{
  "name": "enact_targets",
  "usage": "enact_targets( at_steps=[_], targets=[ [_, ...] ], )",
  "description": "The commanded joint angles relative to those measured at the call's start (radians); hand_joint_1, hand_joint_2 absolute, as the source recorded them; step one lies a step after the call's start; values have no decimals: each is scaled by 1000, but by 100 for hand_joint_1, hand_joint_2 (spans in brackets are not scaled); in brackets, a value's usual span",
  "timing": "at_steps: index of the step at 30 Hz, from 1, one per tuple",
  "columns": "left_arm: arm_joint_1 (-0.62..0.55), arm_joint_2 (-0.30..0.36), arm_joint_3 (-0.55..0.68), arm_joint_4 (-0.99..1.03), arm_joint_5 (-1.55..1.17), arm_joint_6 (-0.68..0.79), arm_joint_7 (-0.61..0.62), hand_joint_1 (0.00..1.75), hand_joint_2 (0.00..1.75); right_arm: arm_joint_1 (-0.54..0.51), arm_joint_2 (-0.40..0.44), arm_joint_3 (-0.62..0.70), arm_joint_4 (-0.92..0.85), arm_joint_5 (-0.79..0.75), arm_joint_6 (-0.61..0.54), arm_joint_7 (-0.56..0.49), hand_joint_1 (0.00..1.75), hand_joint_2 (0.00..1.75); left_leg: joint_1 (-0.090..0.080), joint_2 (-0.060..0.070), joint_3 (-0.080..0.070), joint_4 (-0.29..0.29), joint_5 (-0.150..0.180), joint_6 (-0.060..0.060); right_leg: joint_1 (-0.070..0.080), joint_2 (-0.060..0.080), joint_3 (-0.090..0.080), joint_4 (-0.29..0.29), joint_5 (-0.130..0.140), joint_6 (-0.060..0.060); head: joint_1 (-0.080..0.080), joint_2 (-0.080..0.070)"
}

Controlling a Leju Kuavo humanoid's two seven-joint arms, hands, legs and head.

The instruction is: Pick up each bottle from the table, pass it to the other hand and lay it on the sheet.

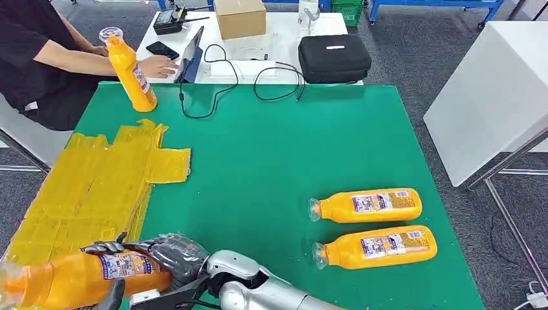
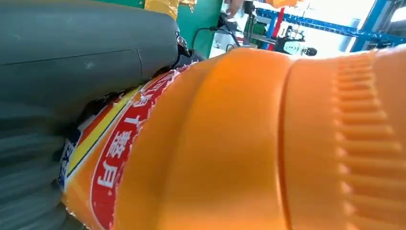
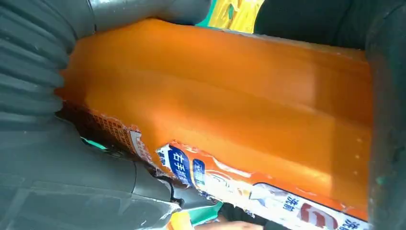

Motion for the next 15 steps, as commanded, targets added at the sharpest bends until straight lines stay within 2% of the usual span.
enact_targets(
  at_steps=[1, 12, 13, 14, 15],
  targets=[
    [-79, -8, -1, 4, -15, 9, 0, 175, 175, 35, -4, 104, 40, 26, 53, -16, 175, 175, 1, -2, 3, -1, 0, -2, 1, -3, 4, -2, -1, 0, 0, 0],
    [-82, -15, 3, 8, -20, 5, -14, 175, 175, 39, -4, 88, 54, 36, 48, -10, 175, 175, 1, -2, 2, -1, 0, -1, 1, -3, 3, -2, 0, 0, 0, 0],
    [-82, -25, 10, -1, -34, 22, -21, 175, 175, 60, -4, 18, 61, 34, -55, 20, 0, 175, 0, -2, 2, -1, 0, -1, 0, -3, 3, -2, -1, 0, 0, 0],
    [-84, -28, 14, -9, -51, 36, -24, 175, 175, 63, -4, -31, 70, 38, -63, 12, 0, 0, 1, -3, 3, -2, 0, -2, 1, -4, 4, -2, -1, 0, 0, 0],
    [-85, -32, 22, -16, -76, 59, -31, 175, 175, 69, -9, -73, 66, 56, -67, 7, 0, 0, 1, -3, 2, -1, 0, -1, 1, -4, 3, -2, -1, 0, 0, 0]
  ],
)
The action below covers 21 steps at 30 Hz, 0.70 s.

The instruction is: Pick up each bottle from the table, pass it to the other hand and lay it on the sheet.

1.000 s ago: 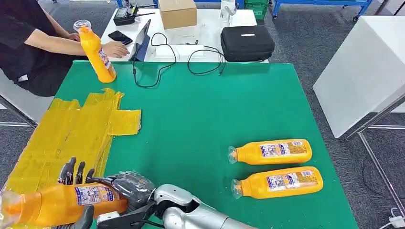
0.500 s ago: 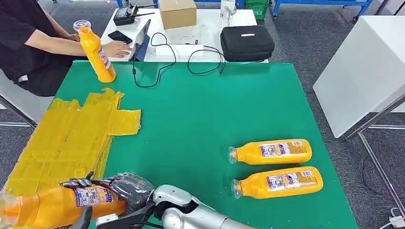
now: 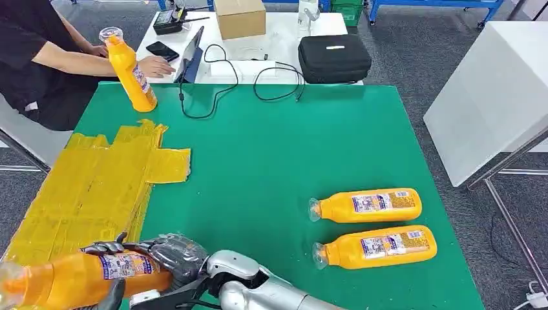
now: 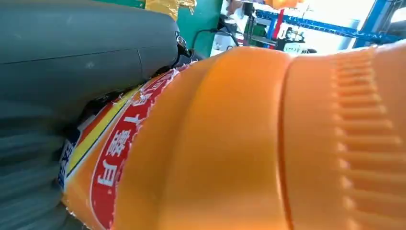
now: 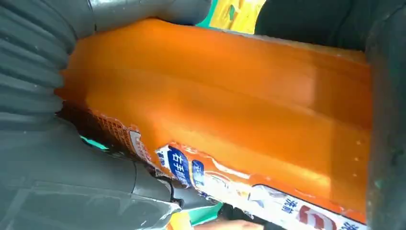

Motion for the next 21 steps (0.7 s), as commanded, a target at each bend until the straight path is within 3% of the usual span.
enact_targets(
  at_steps=[1, 5, 10, 21],
  targets=[
    [-94, -36, 38, -24, -103, 96, -27, 175, 175, 82, -27, -124, 27, 70, -75, 7, 0, 0, 1, -4, 3, -1, 0, -2, 1, -5, 5, -2, -1, 0, -1, 0],
    [-127, -40, 128, -30, -231, 210, -70, 175, 175, 182, -79, -233, -170, 151, -87, 51, 0, 0, 1, -2, 2, -1, 0, -2, 1, -4, 0, -2, -1, 0, 0, 0],
    [-160, -47, 260, -11, -325, 219, -139, 175, 175, 167, -136, -338, -282, 197, -76, 87, 0, 0, 1, 0, 2, 0, 0, -2, 1, -2, 4, -1, 0, 0, 1, 0],
    [-156, -47, 243, -14, -329, 219, -139, 175, 175, 172, -127, -336, -270, 201, -74, 84, 0, 0, 0, 0, 1, 0, 0, -2, 0, -1, 3, -1, 0, 0, 0, 0]
  ],
)
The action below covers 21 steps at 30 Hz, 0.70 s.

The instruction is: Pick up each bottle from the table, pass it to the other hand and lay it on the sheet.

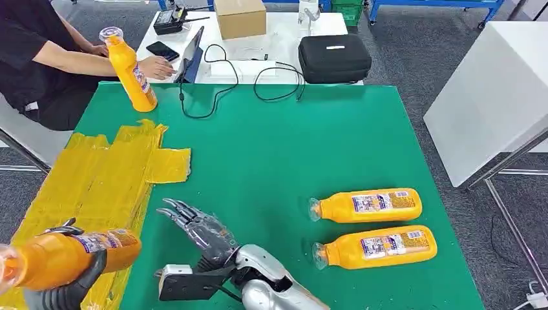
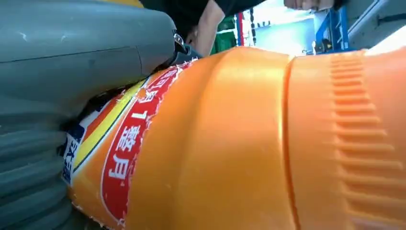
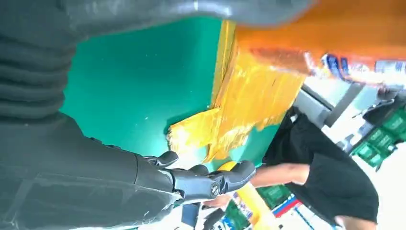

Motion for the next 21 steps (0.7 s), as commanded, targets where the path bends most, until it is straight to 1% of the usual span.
enact_targets(
  at_steps=[1, 2, 5, 6, 8, 9, 11, 12, 14, 15, 16, 17, 18, 19, 20, 21],
  targets=[
    [-30, -16, 44, 16, -38, 34, -10, 175, 175, 3, -39, -34, -30, 6, -2, -1, 0, 0, 1, 0, 2, 0, 0, -2, 1, -2, 3, -1, -1, 0, 0, 0],
    [-35, 0, 33, -4, -91, 93, -10, 175, 175, 2, -54, -59, -52, 4, -15, -3, 0, 0, 0, 0, 3, 0, -1, -2, 0, -2, 4, -1, -1, 0, 0, 0],
    [-33, 80, -14, 22, -171, 235, -10, 175, 175, 0, -109, -135, -137, -4, -17, -3, 0, 0, 1, 0, 3, 1, -1, -2, 1, -2, 5, 0, -2, 0, 0, 0],
    [-31, 111, -33, 31, -236, 323, -10, 175, 175, 7, -129, -167, -167, -14, -9, -9, 0, 0, 1, -2, 1, 0, 0, -2, 1, -3, 3, -1, -1, 0, 0, 0],
    [-23, 159, -87, 69, -377, 512, -10, 175, 175, 23, -149, -205, -202, -22, 2, -15, 0, 0, 0, -4, 3, -1, 0, -2, 0, -5, 5, -1, -1, 0, 0, 0],
    [-25, 174, -113, 117, -508, 641, -10, 175, 175, 28, -157, -217, -212, -25, 10, -19, 0, 0, 0, -3, 2, -1, 1, -1, 0, -4, 2, -1, 0, 0, 0, 0],
    [-52, 157, -86, 218, -800, 798, -6, 175, 175, 14, -163, -215, -201, -34, 18, -28, 0, 0, 0, -3, 3, -2, 1, -2, 0, -5, 5, -2, -1, 0, 0, 0],
    [-68, 155, -76, 281, -971, 863, 26, 175, 175, 1, -163, -211, -193, -45, 22, -31, 0, 0, -1, -3, 3, -2, 1, -1, -1, -3, 3, -2, 0, 0, 0, 0],
    [-98, 162, -67, 378, -1163, 884, 69, 175, 175, -23, -163, -200, -179, -63, 30, -31, 0, 0, -1, -2, 5, -3, 1, -2, -1, -3, 6, -3, -1, 0, 0, 0],
    [-114, 164, -56, 418, -1228, 884, 87, 175, 175, -32, -165, -194, -174, -69, 33, -31, 0, 0, -2, -2, 3, -2, 1, -1, -1, -2, 3, -2, 0, 0, 0, 0],
    [-127, 167, -52, 450, -1287, 884, 98, 175, 175, -38, -168, -188, -171, -74, 35, -31, 0, 0, -2, -1, 5, -3, 1, -2, -1, -2, 5, -3, 0, 0, 0, 0],
    [-140, 181, -55, 490, -1362, 884, 135, 175, 175, -43, -172, -184, -169, -91, 39, -35, 0, 0, -2, 0, 6, -4, 1, -2, -1, -1, 6, -3, 0, 0, 0, 0],
    [-143, 201, -73, 503, -1426, 884, 187, 175, 175, -46, -176, -179, -168, -96, 40, -38, 0, 0, -1, 0, 4, -2, 1, -1, -1, -1, 4, -2, 0, 0, 0, 0],
    [-143, 230, -112, 520, -1457, 884, 243, 175, 175, -48, -180, -176, -171, -103, 39, -41, 0, 0, -1, 0, 4, -2, 1, -2, -1, -1, 4, -2, 0, 0, 0, 0],
    [-136, 328, -201, 547, -1457, 884, 351, 175, 175, -48, -188, -172, -176, -114, 38, -47, 0, 0, -1, 0, 5, -2, 0, -2, 0, -2, 5, -2, 0, 0, 0, 0],
    [-137, 365, -254, 564, -1457, 884, 417, 175, 175, -46, -194, -171, -179, -119, 39, -49, 0, 0, -1, -1, 4, -2, 1, -2, -1, -2, 4, -2, 0, 0, 0, 0]
  ],
)
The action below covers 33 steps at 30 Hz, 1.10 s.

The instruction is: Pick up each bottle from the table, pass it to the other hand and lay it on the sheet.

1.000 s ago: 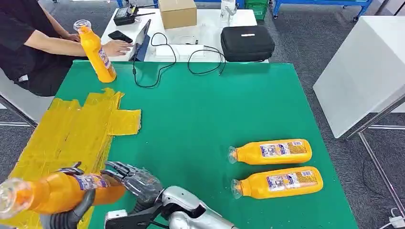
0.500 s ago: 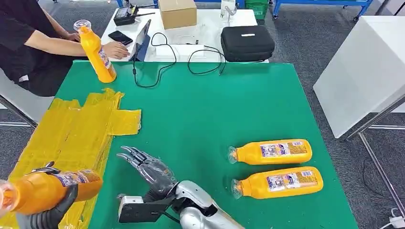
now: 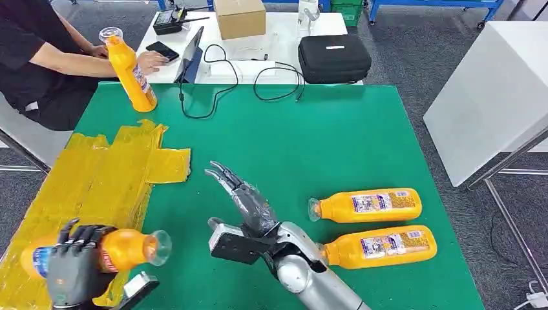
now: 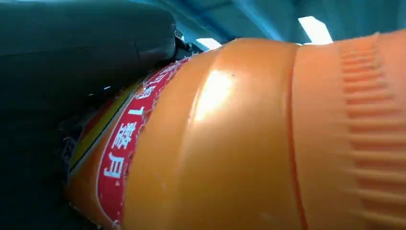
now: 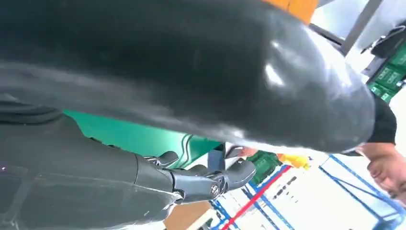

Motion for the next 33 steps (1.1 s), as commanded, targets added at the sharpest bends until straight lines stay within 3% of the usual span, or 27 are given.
enact_targets(
  at_steps=[1, 12, 22, 23, 24, 32, 33],
  targets=[
    [-74, 244, -201, 324, -194, 8, 324, 175, 175, -57, -75, 17, -3, -50, 16, -19, 0, 0, -1, -2, 3, -3, 1, -2, -1, -3, 3, -1, -1, 0, 0, 0],
    [-70, 253, -221, 326, -194, 8, 346, 175, 175, -52, -78, 16, -6, -56, 16, -21, 0, 0, 1, 1, 1, -1, 0, -1, 1, 0, 1, 0, 0, 0, 0, 0],
    [-77, 361, -414, 381, -194, 8, 529, 175, 175, -62, -89, 31, -5, -82, 23, -27, 0, 0, 1, 1, 3, -1, -1, -3, 1, 0, 4, 0, -1, -1, 0, 0],
    [-53, 384, -422, 365, -169, 8, 535, 0, 175, -75, -96, 57, 3, -104, -2, -23, 0, 0, 0, 0, 2, -1, 0, -2, 0, -1, 3, 0, -1, 0, 0, 0],
    [-112, 446, -551, 448, -194, 8, 633, 0, 0, -69, -97, 48, -2, -106, 4, -22, 0, 0, 0, 0, 2, -1, 0, -2, 0, -1, 2, 0, -1, 0, 0, 0],
    [-240, 644, -995, 438, -194, 8, 1101, 0, 0, -74, -97, 43, 12, -106, 16, -23, 0, 0, 1, -2, 2, 0, 1, -3, 1, -3, 3, 0, -1, -1, 0, 0],
    [-240, 644, -995, 438, -194, 8, 1101, 0, 0, -74, -97, 43, 12, -106, 16, -23, 0, 0, 1, -3, 1, -1, 1, -2, 0, -3, 2, 0, -1, 0, 0, 0]
  ],
)
